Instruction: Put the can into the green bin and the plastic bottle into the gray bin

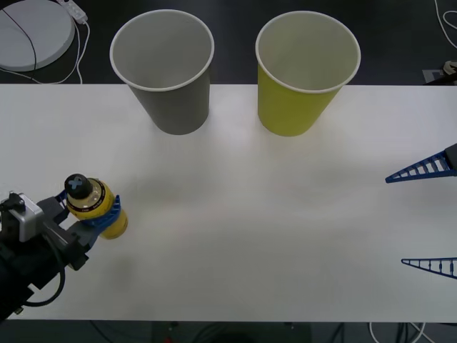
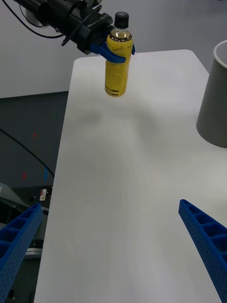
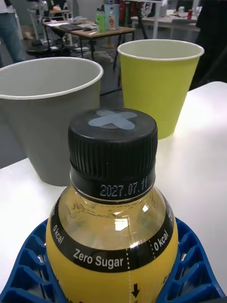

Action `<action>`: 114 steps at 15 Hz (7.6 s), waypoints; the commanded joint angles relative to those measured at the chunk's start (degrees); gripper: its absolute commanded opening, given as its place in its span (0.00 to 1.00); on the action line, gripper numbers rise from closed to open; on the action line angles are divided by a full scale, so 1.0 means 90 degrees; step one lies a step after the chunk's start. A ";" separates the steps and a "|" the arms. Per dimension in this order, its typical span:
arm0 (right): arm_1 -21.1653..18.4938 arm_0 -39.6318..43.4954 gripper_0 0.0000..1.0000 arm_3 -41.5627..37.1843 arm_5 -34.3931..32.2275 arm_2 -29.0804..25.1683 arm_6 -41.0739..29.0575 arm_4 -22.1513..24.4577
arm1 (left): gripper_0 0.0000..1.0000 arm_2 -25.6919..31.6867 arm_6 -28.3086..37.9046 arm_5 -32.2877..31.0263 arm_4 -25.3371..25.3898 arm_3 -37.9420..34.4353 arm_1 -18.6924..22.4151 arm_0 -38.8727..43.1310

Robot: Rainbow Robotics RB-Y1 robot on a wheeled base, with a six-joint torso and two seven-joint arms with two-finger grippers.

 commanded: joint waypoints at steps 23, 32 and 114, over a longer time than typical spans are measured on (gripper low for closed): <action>0.0000 0.0000 1.00 0.0000 0.0000 0.0000 0.0000 0.0000 | 0.00 0.2843 0.5934 -0.2732 -0.3826 -0.0293 0.0577 -0.1052; 0.0000 0.0000 1.00 0.0000 0.0000 0.0000 0.0000 0.0000 | 0.00 0.2941 0.6393 -0.2859 -0.4197 -0.0293 0.0587 -0.1843; 0.0000 0.0000 1.00 0.0000 0.0000 0.0000 0.0000 0.0000 | 0.00 -0.2118 0.7770 -0.7420 -0.7537 0.7901 -0.0751 -1.3493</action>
